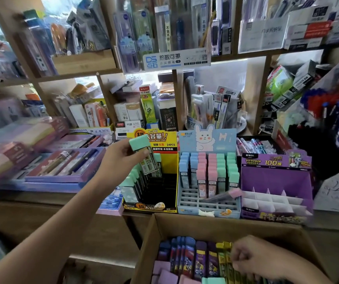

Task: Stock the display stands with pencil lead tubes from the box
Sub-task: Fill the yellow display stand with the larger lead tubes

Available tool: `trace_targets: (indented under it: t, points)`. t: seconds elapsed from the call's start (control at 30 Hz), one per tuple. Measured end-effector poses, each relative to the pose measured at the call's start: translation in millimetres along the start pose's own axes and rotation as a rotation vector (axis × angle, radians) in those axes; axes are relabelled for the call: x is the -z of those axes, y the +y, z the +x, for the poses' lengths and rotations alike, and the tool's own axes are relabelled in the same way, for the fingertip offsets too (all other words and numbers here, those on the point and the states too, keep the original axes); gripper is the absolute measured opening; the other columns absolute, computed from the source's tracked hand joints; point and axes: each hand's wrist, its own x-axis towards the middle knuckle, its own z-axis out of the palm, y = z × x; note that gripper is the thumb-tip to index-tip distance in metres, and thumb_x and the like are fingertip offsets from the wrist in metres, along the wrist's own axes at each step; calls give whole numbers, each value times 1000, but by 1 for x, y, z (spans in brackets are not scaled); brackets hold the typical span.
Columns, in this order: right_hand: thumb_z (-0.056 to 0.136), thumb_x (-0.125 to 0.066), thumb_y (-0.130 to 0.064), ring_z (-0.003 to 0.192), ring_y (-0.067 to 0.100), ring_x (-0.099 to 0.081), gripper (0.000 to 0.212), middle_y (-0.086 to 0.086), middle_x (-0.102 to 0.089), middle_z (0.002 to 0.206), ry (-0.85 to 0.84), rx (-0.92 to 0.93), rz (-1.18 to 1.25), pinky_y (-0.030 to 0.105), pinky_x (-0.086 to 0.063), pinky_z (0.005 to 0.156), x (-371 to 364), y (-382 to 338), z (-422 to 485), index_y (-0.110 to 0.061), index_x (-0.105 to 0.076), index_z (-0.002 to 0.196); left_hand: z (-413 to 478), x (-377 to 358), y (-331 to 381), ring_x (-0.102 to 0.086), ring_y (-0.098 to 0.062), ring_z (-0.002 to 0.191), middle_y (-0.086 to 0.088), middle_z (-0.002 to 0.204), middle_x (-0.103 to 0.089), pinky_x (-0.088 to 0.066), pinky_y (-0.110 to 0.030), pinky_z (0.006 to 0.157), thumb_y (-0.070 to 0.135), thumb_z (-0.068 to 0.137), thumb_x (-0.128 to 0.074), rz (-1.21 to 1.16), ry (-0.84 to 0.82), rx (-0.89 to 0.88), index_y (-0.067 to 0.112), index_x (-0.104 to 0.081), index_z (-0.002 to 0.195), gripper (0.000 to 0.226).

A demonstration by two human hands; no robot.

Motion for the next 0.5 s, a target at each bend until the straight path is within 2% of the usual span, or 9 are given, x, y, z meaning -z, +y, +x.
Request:
trace_targets:
  t: [0.07, 0.17, 0.2, 0.37, 0.5]
  points:
    - [84, -75, -45, 77, 7, -74, 22, -5, -79, 89, 0, -2, 2, 21, -57, 66, 0, -1, 1, -27, -73, 96, 15, 0, -8, -72, -12, 92, 2, 98, -78, -57, -30, 79, 21, 91, -76, 58, -48, 16, 32, -76, 100, 15]
    - [89, -74, -39, 81, 10, -75, 16, -1, -79, 93, 11, -13, 0, 23, -59, 70, 2, -3, 1, -26, -73, 97, 31, -2, -18, -70, -33, 95, -11, 99, -76, -56, -52, 86, 21, 88, -79, 134, -97, 39, 22, -76, 103, 15]
    - [90, -73, -37, 81, 10, -75, 14, 0, -79, 93, 15, -17, -4, 23, -60, 71, 2, -4, 2, -25, -73, 98, 36, -2, -21, -70, -35, 93, -11, 97, -75, -56, -54, 86, 20, 86, -81, 164, -109, 32, 23, -76, 101, 16]
    - [90, -74, -36, 82, 9, -75, 15, -2, -79, 93, 21, -37, 4, 21, -59, 71, 3, -1, 2, -26, -72, 101, 49, -1, -33, -70, -18, 81, 4, 87, -74, -58, -43, 79, 16, 84, -83, 285, -109, -1, 35, -71, 88, 23]
    - [87, -75, -41, 83, 9, -76, 19, -6, -79, 93, 19, -57, 18, 21, -59, 71, 3, 2, 5, -29, -72, 101, 53, 0, -40, -66, -10, 73, 7, 85, -72, -55, -34, 73, 16, 85, -82, 338, -100, -26, 36, -68, 89, 25]
